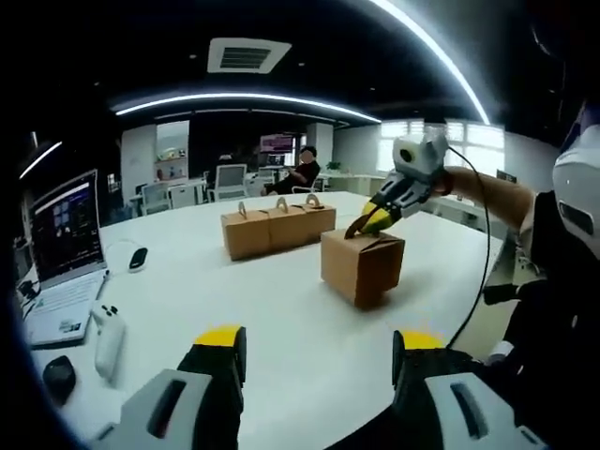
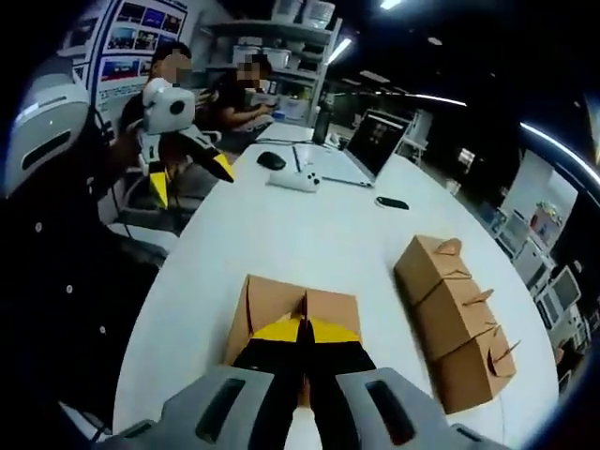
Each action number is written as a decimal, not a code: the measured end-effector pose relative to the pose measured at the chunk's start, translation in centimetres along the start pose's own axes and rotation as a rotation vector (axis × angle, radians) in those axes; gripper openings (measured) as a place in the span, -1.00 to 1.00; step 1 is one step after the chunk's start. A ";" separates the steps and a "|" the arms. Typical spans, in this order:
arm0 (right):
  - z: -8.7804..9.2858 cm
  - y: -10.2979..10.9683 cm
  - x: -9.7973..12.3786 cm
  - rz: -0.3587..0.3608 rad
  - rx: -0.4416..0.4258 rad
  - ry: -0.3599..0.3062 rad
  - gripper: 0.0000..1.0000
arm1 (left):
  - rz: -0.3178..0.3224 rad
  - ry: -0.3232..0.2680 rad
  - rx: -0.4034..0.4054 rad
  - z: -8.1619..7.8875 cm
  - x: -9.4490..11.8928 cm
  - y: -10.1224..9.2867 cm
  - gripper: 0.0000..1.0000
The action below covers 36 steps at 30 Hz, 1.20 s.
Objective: Pick up one paper box from the group, open the paper box, and remove the item inside
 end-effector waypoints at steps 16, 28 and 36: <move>0.3 -0.2 -0.1 0.018 -0.005 0.028 -0.94 | 0.004 0.001 0.004 0.2 -0.2 0.1 0.27; 0.8 0.1 -0.5 0.031 -0.046 0.024 -0.94 | -0.002 -0.004 0.008 0.3 0.3 0.1 0.27; 1.0 0.3 -0.8 0.031 -0.014 0.026 -0.89 | -0.001 -0.008 0.008 0.4 0.4 0.1 0.27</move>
Point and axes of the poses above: the point that each gripper's makers call its tool centre point, and the gripper's own axes: x roughly backward along the fingers, y roughly to its left, z roughly out of its underside, the point moved 9 cm from there along x, roughly backward along the fingers, and after that the axes turned 3 degrees about y, right-handed, at the moved point
